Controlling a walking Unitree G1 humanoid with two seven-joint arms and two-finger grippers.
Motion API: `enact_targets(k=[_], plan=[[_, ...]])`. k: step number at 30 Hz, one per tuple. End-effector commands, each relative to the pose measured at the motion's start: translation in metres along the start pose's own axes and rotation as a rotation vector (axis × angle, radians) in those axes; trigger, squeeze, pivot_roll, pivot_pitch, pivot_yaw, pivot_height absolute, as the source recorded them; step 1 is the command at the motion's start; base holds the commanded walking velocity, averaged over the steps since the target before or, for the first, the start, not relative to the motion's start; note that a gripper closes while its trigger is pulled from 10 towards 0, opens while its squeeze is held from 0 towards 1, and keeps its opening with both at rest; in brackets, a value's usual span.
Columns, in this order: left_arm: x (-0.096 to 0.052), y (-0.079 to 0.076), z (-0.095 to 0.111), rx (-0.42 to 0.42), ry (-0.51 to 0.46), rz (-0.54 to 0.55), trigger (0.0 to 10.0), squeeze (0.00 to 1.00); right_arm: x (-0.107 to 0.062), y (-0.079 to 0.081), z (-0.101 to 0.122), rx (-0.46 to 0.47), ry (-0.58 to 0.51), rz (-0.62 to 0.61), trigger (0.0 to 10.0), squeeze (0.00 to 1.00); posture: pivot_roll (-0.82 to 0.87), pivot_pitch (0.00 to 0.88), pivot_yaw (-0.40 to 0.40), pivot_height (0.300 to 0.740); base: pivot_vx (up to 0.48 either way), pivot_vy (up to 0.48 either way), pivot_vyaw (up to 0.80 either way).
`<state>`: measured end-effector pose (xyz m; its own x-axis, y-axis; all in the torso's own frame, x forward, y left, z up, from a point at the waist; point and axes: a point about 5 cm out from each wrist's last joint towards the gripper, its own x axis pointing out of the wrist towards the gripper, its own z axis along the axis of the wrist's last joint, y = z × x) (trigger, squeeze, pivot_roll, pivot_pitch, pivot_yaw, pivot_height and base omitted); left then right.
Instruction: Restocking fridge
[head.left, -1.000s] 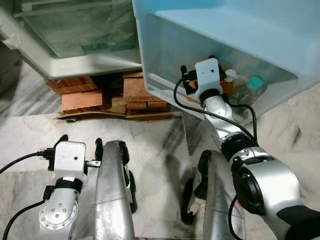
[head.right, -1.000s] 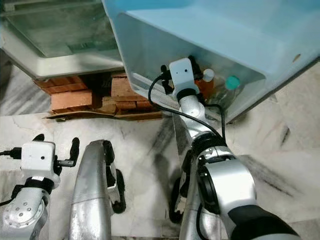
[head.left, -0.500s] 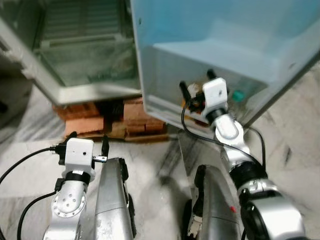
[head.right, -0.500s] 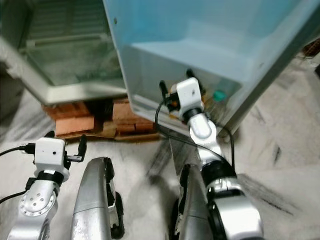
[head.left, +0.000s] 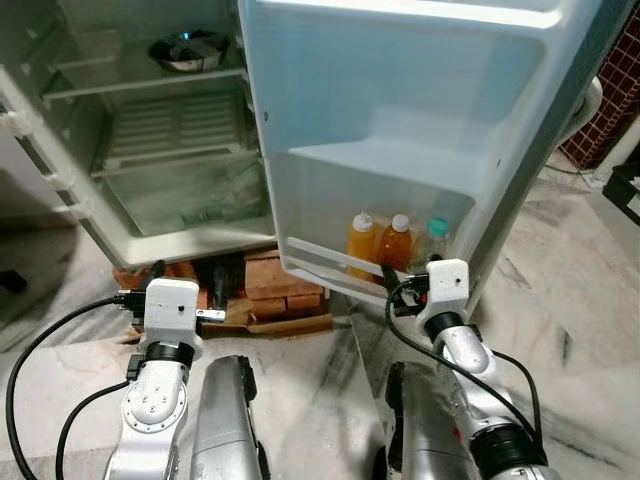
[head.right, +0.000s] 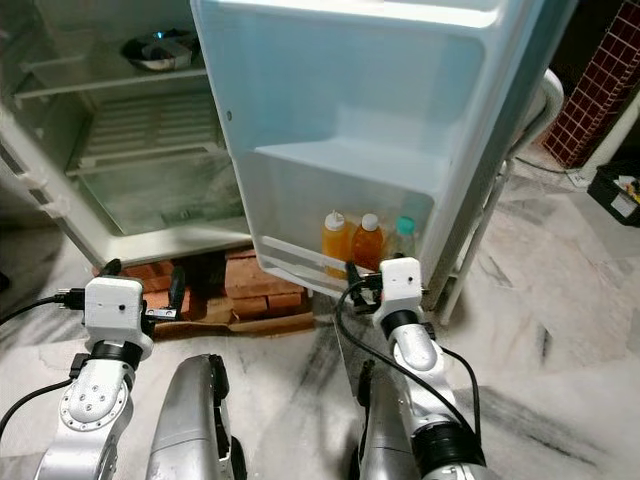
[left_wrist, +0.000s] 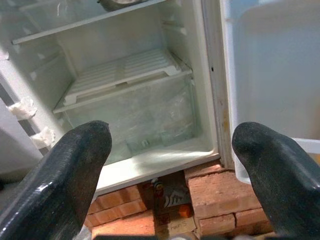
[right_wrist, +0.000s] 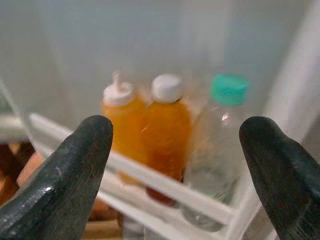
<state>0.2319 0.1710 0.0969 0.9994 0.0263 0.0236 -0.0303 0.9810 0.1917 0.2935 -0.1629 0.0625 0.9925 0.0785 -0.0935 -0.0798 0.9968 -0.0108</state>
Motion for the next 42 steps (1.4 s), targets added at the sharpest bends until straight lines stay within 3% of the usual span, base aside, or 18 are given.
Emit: enact_targets(k=[1, 4, 5, 9, 19, 42], plan=[[0.002, 0.003, -0.003, -0.01, 0.006, 0.009, 10.0, 0.0, -0.002, 0.011, 0.009, -0.013, -0.042, 0.067, 10.0, 0.0, 0.02, 0.0, 0.039, 0.538, 0.0, 0.0, 0.0], [0.004, 0.001, -0.004, 0.011, -0.007, 0.006, 10.0, 0.0, -0.006, 0.017, 0.011, -0.134, -0.089, 0.084, 10.0, 0.0, 0.03, 0.0, 0.024, 0.538, 0.0, 0.0, 0.0], [0.005, 0.002, -0.004, 0.006, -0.01, 0.013, 10.0, 0.0, -0.007, 0.019, 0.008, -0.082, -0.052, 0.086, 10.0, 0.0, 0.03, 0.0, 0.026, 0.538, 0.0, 0.0, 0.0], [0.008, 0.002, -0.006, 0.004, -0.009, 0.027, 10.0, 0.0, -0.002, 0.023, 0.008, -0.036, -0.039, 0.106, 10.0, 0.0, 0.03, 0.0, 0.03, 0.538, 0.0, 0.0, 0.0], [0.016, -0.005, -0.005, 0.005, -0.032, 0.0, 10.0, 0.0, 0.012, 0.03, 0.018, 0.017, -0.053, 0.103, 10.0, 0.0, 0.03, 0.0, 0.038, 0.538, 0.0, 0.0, 0.0], [0.01, -0.004, -0.009, -0.015, -0.012, 0.002, 10.0, 0.0, -0.009, 0.008, 0.006, 0.072, 0.005, 0.13, 10.0, 0.0, 0.03, 0.001, -0.002, 0.673, 0.0, 0.0, 0.0]])
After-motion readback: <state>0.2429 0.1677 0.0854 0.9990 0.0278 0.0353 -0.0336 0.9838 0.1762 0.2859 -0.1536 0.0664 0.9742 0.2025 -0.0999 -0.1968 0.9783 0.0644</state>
